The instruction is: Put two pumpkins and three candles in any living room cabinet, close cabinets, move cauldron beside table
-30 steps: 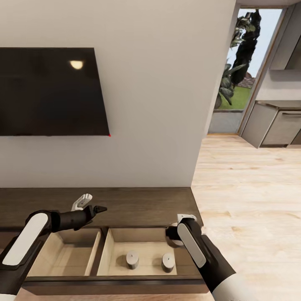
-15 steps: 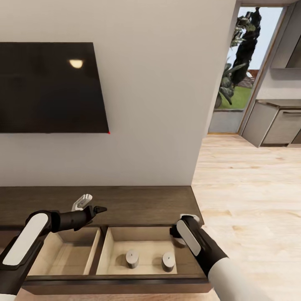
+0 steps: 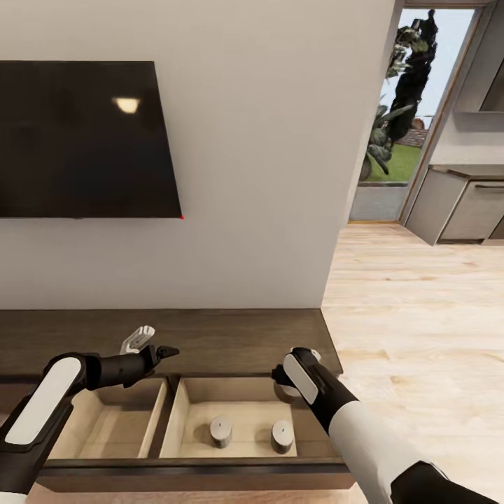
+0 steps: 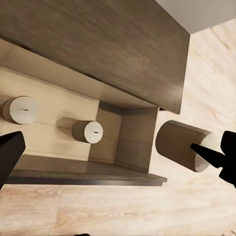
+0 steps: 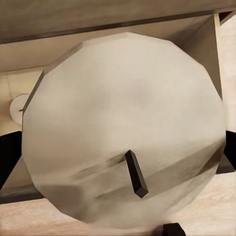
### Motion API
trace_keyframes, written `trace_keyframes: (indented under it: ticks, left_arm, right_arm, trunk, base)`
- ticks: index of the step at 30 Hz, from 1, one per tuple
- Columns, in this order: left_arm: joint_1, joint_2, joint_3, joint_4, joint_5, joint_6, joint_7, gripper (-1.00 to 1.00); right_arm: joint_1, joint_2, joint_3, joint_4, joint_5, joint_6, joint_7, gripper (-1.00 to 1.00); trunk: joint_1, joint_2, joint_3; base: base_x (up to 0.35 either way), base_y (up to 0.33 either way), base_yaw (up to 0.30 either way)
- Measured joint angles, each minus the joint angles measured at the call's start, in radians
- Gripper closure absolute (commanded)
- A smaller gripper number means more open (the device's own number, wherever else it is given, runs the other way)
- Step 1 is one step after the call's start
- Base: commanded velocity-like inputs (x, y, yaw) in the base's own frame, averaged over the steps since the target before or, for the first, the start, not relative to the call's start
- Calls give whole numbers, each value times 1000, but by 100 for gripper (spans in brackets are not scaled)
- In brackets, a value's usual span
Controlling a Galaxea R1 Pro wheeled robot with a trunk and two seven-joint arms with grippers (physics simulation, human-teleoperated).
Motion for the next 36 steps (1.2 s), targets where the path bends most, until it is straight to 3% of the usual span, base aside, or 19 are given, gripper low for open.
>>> trace_keyframes:
  ticks: [25,33,36]
  left_arm:
    - [1,0,-1,0,1,0,0,-100]
    - [1,0,-1,-1,0,0,0,-100]
    - [1,-1,-4,-1,0,0,0,-100]
  right_arm:
    - [-1,-6,0,1,0,2,6,100]
    - [-1,-7,0,2,1,0,45,100]
    - [-1,-8,1,5,9,-2,99,100]
  trunk:
    - [96,-175,-78]
    - [127,-231,-103]
    - [138,-252,-113]
  base:
    - [0,0,0]
    - [0,0,0]
    - [0,0,0]
